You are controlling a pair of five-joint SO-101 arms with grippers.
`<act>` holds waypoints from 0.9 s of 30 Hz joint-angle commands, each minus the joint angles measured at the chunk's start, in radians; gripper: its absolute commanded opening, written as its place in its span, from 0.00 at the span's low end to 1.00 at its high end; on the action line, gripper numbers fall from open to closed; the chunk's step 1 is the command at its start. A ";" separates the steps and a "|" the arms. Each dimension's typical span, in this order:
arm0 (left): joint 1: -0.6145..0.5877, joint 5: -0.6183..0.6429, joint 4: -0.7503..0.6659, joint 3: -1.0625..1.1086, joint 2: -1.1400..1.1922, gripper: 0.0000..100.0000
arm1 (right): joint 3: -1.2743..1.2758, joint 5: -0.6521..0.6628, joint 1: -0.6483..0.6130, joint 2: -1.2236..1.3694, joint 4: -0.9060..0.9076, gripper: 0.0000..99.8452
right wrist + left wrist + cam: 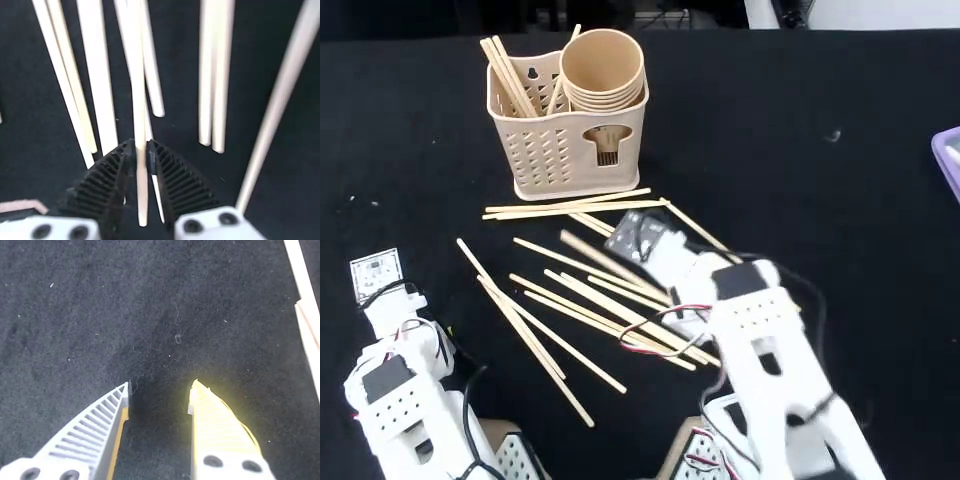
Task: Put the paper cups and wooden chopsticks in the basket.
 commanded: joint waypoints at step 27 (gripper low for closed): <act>0.005 0.005 -0.006 -0.005 -0.009 0.20 | -0.119 0.215 0.172 0.452 -0.365 0.13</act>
